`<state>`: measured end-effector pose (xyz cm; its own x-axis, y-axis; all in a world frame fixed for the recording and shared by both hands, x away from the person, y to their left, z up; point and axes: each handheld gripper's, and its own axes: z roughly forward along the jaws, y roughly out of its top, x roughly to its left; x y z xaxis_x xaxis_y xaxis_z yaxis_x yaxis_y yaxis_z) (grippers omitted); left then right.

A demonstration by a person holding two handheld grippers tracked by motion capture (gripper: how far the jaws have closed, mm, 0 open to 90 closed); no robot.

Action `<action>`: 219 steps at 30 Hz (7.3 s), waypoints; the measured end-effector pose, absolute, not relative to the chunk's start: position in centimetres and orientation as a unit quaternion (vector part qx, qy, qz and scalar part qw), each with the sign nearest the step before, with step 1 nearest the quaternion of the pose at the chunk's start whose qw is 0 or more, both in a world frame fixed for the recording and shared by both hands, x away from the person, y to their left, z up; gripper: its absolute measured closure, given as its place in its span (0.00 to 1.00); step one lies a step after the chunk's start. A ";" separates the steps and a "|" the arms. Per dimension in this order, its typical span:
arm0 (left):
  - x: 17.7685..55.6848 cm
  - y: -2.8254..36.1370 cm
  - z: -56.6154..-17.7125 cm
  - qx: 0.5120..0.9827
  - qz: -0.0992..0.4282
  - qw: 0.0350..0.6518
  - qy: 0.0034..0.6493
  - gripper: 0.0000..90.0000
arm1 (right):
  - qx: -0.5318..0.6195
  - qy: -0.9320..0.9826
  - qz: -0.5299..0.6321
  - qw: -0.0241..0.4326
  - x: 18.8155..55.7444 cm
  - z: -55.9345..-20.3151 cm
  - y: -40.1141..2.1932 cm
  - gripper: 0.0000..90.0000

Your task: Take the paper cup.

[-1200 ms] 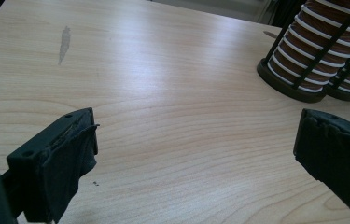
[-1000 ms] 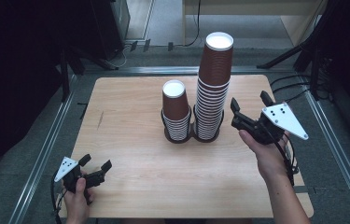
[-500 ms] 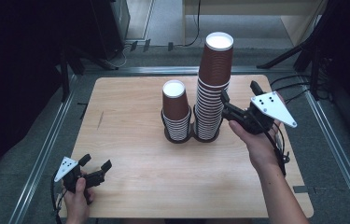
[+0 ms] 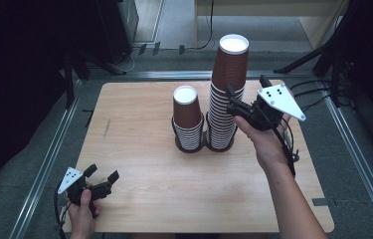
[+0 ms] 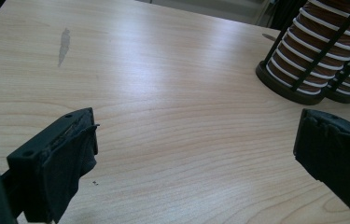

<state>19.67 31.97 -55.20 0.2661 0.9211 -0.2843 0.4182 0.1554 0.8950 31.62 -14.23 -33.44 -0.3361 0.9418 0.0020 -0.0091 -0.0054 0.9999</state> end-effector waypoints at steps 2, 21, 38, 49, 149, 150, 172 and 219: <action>19.7 32.0 -55.2 0.603 0.242 0.520 0.555 0.00 | 0.405 0.575 0.582 0.408 31.8 -33.2 -14.0 0.12; 19.7 32.0 -55.2 0.602 0.240 0.520 0.556 0.00 | 0.412 0.589 0.577 0.388 34.3 -32.8 -11.9 0.05; 19.8 32.0 -55.2 0.603 0.238 0.521 0.556 0.00 | 0.425 0.587 0.571 0.386 35.8 -32.8 -10.8 0.07; 19.8 32.0 -55.2 0.602 0.237 0.521 0.556 0.00 | 0.428 0.590 0.569 0.381 35.9 -32.6 -10.7 0.11; 19.9 32.1 -55.2 0.600 0.233 0.523 0.559 0.00 | 0.423 0.535 0.579 0.446 25.8 -34.5 -19.4 0.12; 19.9 32.1 -55.2 0.601 0.234 0.523 0.558 0.00 | 0.430 0.537 0.577 0.440 25.7 -35.3 -19.4 0.12; 20.1 31.7 -54.9 0.616 0.247 0.498 0.558 0.00 | 0.445 0.555 0.558 0.428 24.5 -44.0 -19.3 0.13; 22.8 18.4 -50.3 0.685 0.189 0.562 0.423 0.00 | 0.364 0.618 0.508 0.477 25.3 -49.9 -15.1 0.13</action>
<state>22.75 18.39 -50.30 0.5705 0.7921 -0.2169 0.3672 -0.0099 0.9301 25.34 -15.15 -49.88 -0.2795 0.9348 -0.2192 -0.0339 0.2186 0.9752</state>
